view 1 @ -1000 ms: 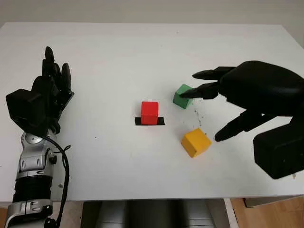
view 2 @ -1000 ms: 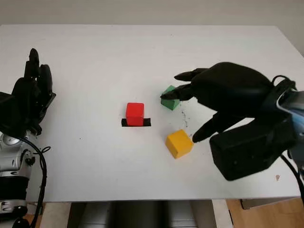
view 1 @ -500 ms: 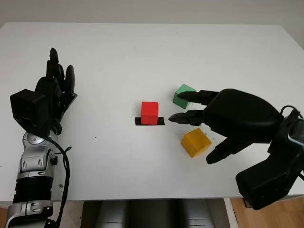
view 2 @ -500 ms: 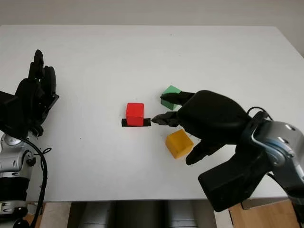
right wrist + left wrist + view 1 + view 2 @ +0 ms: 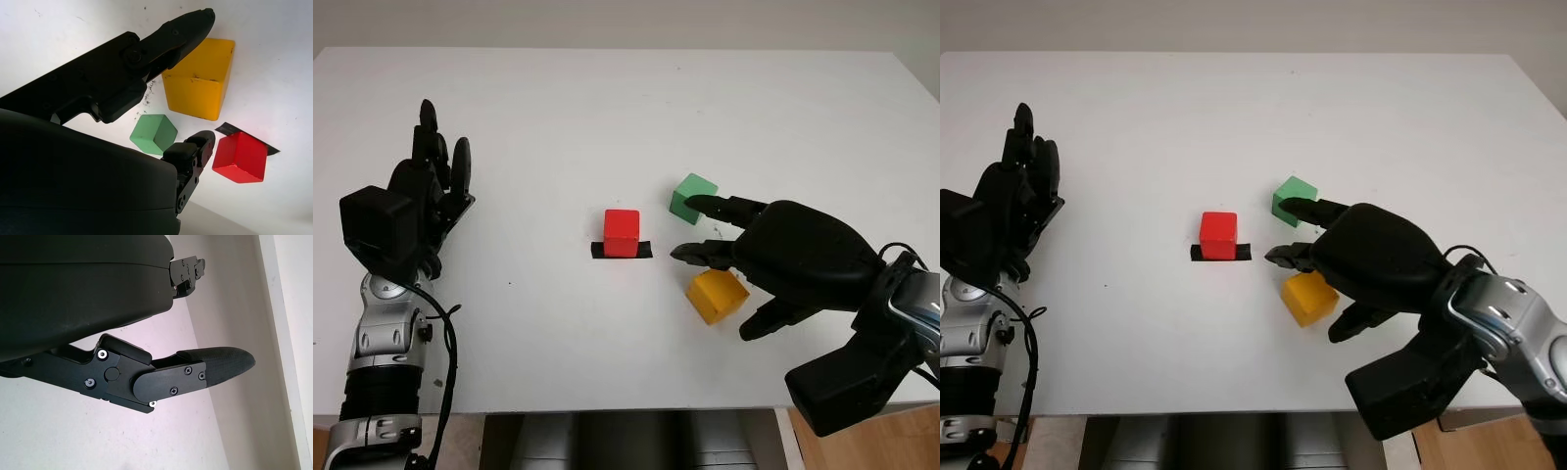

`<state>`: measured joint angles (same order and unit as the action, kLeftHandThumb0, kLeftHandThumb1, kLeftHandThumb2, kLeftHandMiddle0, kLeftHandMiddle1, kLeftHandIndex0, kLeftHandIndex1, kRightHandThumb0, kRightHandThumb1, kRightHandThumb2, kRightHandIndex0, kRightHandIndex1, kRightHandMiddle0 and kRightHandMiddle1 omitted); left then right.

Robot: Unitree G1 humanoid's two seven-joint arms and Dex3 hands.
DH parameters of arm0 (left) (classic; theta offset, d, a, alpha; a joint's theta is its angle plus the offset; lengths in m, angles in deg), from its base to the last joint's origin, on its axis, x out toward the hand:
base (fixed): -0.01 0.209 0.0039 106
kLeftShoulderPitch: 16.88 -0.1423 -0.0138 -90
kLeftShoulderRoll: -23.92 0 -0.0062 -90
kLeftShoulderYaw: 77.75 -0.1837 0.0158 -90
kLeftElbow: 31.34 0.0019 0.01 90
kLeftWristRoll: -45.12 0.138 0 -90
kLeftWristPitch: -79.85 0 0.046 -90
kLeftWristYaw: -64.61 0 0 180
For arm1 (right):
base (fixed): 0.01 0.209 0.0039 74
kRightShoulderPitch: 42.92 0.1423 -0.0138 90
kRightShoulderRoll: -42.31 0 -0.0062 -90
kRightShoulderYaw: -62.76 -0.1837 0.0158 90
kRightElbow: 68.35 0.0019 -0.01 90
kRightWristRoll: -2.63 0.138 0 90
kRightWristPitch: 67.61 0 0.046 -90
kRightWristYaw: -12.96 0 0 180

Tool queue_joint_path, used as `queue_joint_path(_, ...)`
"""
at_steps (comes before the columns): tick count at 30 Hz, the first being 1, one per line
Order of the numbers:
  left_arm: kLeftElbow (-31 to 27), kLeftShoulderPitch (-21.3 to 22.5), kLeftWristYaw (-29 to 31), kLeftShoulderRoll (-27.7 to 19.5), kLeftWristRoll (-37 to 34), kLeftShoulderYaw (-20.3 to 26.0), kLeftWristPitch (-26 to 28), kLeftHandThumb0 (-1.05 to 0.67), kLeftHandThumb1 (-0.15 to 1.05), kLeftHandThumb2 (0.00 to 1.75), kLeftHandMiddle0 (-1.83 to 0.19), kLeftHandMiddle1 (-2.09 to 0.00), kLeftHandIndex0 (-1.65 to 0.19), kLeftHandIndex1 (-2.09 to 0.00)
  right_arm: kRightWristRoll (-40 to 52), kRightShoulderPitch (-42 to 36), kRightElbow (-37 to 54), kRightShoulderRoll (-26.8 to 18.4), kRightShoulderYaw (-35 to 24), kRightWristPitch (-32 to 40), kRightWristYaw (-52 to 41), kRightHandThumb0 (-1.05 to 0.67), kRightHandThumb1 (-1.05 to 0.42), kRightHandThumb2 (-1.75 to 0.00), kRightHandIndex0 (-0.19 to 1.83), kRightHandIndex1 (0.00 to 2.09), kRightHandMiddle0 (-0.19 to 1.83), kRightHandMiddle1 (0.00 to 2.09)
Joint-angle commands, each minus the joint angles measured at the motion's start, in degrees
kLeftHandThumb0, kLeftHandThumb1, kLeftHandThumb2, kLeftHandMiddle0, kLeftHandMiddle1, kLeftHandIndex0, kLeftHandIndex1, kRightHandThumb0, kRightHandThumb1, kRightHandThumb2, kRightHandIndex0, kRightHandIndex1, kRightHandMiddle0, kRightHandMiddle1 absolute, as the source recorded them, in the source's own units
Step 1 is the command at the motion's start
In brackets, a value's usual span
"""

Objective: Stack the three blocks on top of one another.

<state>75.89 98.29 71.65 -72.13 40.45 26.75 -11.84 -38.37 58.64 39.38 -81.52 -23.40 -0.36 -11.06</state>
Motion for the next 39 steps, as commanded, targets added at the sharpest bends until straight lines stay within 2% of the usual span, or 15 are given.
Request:
queue_joint_path(1, -0.04, -0.51, 0.08, -0.26, -0.02, 0.14, -0.69, -0.81, 1.05, 0.61, 0.19, 0.00, 0.19, 0.00, 0.63, -0.50, -0.71, 0.47, -0.78, -0.41, 0.98, -0.79, -0.78, -0.05, 0.14, 0.04, 0.60, 0.08)
queue_joint_path(11, -0.44, -0.56, -0.18, -0.22, 0.06, 0.18, -0.26, -0.79, 1.05, 0.61, 0.19, 0.00, 0.19, 0.00, -0.36, 0.52, -3.62, 0.65, 0.07, -1.98, 3.79, -0.76, -0.78, -0.05, 0.18, 0.07, 0.66, 0.10)
queue_joint_path(30, -1.74, -0.61, -0.29, -0.48, -0.01, 0.25, 1.42, -0.78, 1.05, 0.51, 0.19, 0.00, 0.19, 0.00, 4.18, 2.64, -8.39, 2.29, 1.45, -2.55, 2.26, -0.75, -0.85, -0.06, 0.25, 0.07, 0.75, 0.15)
queue_joint_path(34, -1.95, -0.57, -0.36, -0.43, 0.00, 0.27, 1.99, -0.78, 1.05, 0.50, 0.19, 0.00, 0.19, 0.00, 4.74, 3.06, -9.30, 2.92, 1.62, -3.19, 3.04, -0.70, -0.85, -0.06, 0.29, 0.09, 0.80, 0.20)
queue_joint_path(35, -1.91, -0.56, -0.30, -0.47, 0.03, 0.24, 2.04, -0.78, 1.05, 0.50, 0.19, 0.00, 0.19, 0.00, 4.67, 3.19, -9.55, 3.06, 1.58, -3.51, 3.41, -0.68, -0.86, -0.06, 0.31, 0.08, 0.79, 0.30)
queue_joint_path(38, -1.89, -0.53, -0.10, -0.59, 0.04, 0.19, 2.18, -0.78, 1.05, 0.49, 0.19, 0.00, 0.19, 0.00, 4.87, 3.46, -10.17, 3.64, 1.38, -4.10, 4.48, -0.63, -0.86, -0.05, 0.36, 0.07, 0.60, 0.86)
queue_joint_path(39, -1.83, -0.50, -0.07, -0.62, 0.08, 0.16, 2.16, -0.78, 1.05, 0.49, 0.19, 0.00, 0.19, 0.00, 4.92, 3.52, -10.27, 3.77, 1.33, -4.18, 4.78, -0.62, -0.86, -0.05, 0.37, 0.07, 0.59, 0.93)
